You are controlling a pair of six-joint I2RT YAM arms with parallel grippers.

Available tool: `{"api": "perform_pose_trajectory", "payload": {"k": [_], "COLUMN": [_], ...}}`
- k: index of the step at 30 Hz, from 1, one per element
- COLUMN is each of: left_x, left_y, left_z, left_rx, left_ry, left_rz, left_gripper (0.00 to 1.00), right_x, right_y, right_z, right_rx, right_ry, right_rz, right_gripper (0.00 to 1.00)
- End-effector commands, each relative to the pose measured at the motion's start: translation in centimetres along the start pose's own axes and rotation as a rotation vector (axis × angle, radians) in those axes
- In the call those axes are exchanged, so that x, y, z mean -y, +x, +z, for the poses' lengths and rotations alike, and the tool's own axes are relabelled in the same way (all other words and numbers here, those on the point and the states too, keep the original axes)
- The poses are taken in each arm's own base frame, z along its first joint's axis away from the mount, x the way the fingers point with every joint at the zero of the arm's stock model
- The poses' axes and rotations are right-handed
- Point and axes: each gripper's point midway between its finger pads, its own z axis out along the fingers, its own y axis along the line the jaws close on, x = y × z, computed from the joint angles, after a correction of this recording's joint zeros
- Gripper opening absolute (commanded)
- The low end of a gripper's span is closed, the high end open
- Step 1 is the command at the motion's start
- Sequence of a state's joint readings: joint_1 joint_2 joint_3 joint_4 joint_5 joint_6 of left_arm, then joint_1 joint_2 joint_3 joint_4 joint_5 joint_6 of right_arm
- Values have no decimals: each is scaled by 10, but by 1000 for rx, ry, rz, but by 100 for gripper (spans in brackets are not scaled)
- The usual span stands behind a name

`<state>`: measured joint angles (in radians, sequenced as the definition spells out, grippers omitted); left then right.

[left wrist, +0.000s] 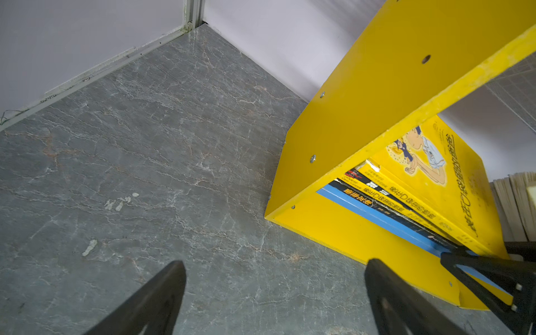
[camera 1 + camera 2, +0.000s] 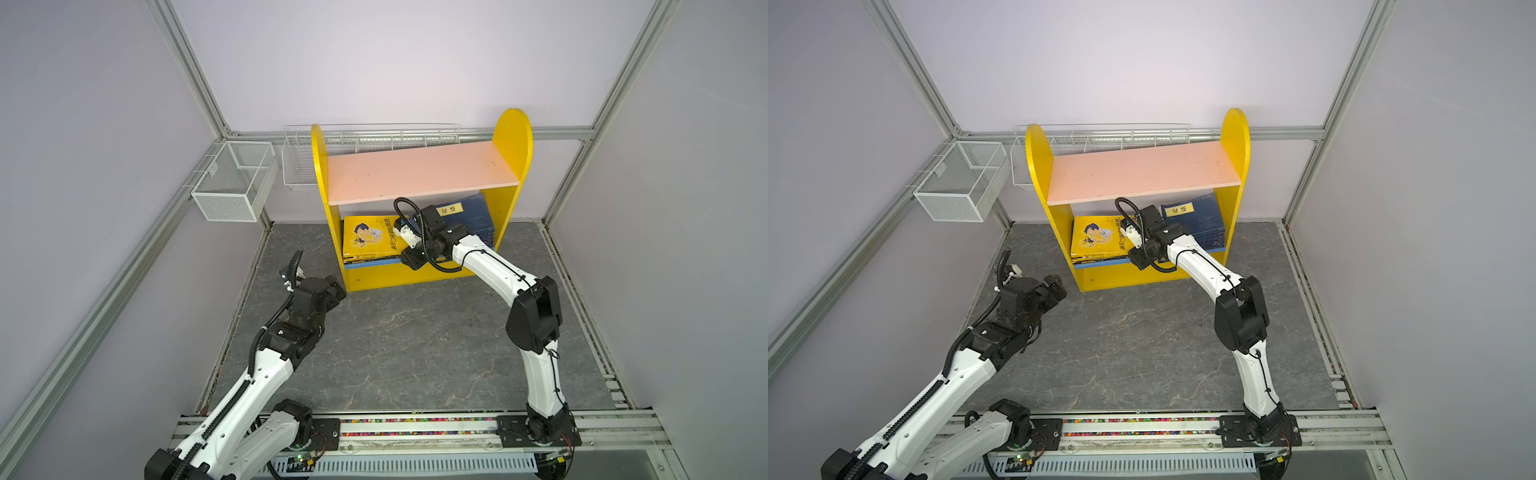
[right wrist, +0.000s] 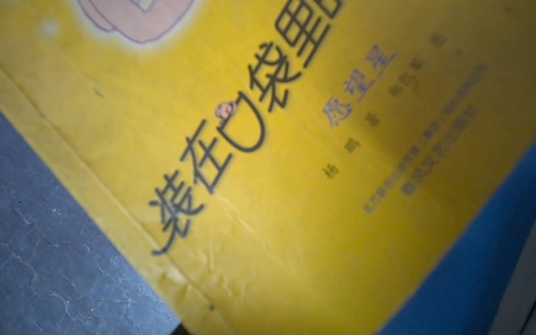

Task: Stacking books/files
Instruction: Move the book to the bookshelf.

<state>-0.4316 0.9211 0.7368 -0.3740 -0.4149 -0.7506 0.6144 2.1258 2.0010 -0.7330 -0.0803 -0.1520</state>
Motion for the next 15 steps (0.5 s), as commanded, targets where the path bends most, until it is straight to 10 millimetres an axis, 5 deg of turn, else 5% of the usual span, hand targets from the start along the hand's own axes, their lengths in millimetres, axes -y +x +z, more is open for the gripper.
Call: {"api": "perform_pose_trajectory", "payload": {"k": [1,8,15], "left_x": [6,10,8], "left_y": [-8,-4,-4], "left_z": [0,4,4], "left_rx": [11,-4,-4], "left_ry": [11,25,19], "left_rz": [-7,-20,-17], "left_gripper": [97,96,96], "right_x": [-24,-1,0], "right_y": [-37,-44,-47], "right_z": [-7,-38,-46], "right_rx": [160,274,294], "right_ry": [-91,8,-3], "right_rz": [-85,-1,12], "right_gripper": [49,54,52]}}
